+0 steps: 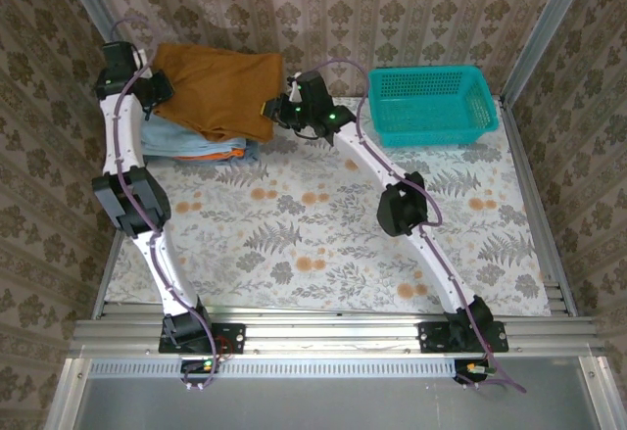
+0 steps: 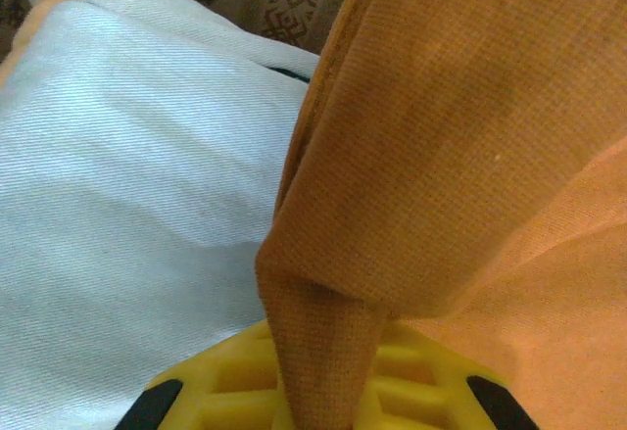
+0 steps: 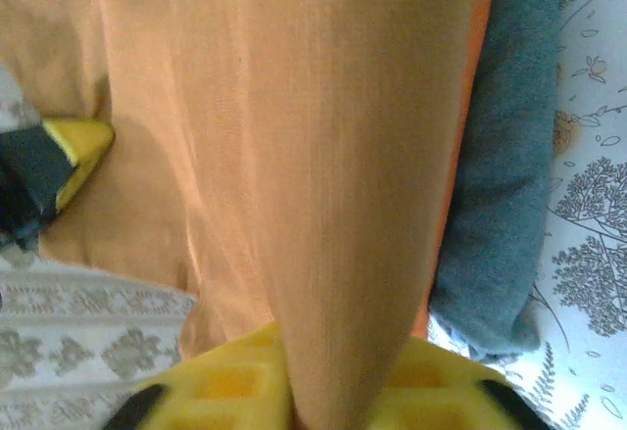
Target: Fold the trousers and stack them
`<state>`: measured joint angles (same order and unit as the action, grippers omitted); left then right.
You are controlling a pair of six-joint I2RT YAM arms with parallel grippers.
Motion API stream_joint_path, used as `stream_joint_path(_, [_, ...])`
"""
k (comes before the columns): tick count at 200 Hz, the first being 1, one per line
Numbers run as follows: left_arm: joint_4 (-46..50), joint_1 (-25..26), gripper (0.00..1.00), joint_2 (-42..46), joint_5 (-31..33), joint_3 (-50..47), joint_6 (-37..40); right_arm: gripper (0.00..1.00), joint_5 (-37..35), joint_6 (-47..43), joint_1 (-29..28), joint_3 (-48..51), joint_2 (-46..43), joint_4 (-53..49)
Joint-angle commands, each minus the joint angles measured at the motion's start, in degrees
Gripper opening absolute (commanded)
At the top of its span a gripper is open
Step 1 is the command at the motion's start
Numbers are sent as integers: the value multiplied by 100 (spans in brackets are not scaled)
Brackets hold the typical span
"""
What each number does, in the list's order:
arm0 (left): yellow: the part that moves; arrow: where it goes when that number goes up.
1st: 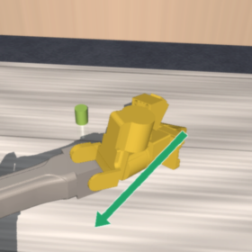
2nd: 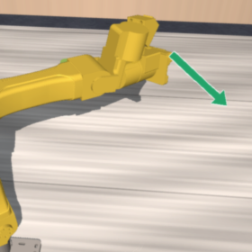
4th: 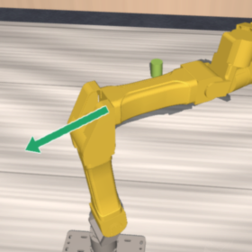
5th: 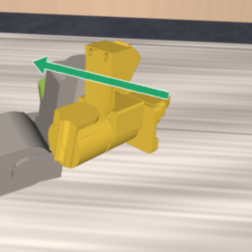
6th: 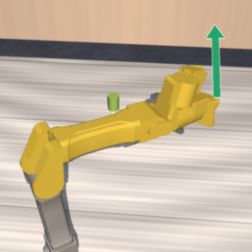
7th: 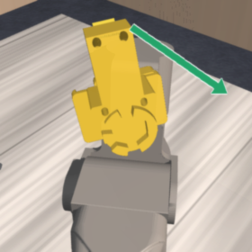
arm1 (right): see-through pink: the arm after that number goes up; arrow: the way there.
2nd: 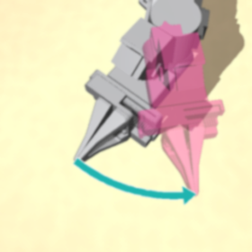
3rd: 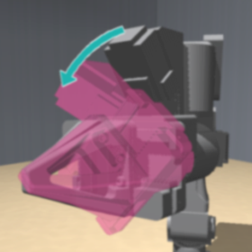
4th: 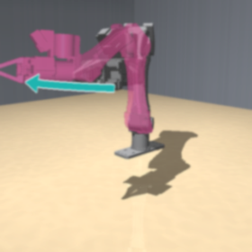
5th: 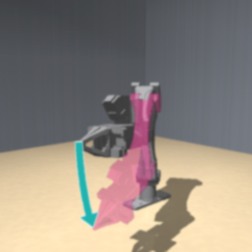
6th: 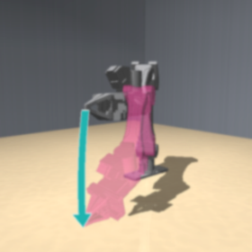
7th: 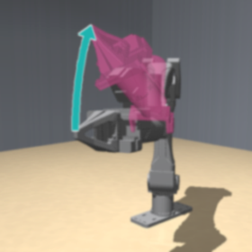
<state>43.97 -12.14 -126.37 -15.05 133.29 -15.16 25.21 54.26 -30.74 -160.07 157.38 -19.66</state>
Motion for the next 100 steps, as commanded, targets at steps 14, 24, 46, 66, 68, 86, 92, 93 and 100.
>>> stream_joint_path(14, [-36, -403, 0, -244, 341, 1131, 66, 58, -409, 526, 122, -579, 112, 462])
stream_joint_path(24, [201, -506, 0, -528, 242, 1606, 127, 61, -361, 390, 162, -483, -32, 205])
stream_joint_path(46, [334, -754, 0, -1035, -237, 2080, 53, 63, -200, 222, 229, -93, -401, -220])
stream_joint_path(66, [208, -850, 0, -1174, -408, 2095, 133, 63, -8, 0, 257, 176, -622, -512])
stream_joint_path(68, [187, -862, 0, -1178, -443, 2100, 135, 63, -1, -16, 254, 206, -637, -554])
stream_joint_path(86, [-77, -955, 0, -1266, -1162, 2253, -364, 63, 133, -30, 262, 418, -674, -606])
stream_joint_path(92, [-98, -930, 0, -1284, -1272, 2379, -446, 63, 174, -39, 258, 439, -659, -629])
stream_joint_path(93, [-90, -921, 0, -1289, -1255, 2400, -441, 63, 180, -43, 256, 440, -653, -641])
stream_joint_path(100, [14, -857, 0, -1287, -1032, 2549, -296, 63, 198, -56, 267, 446, -626, -724])
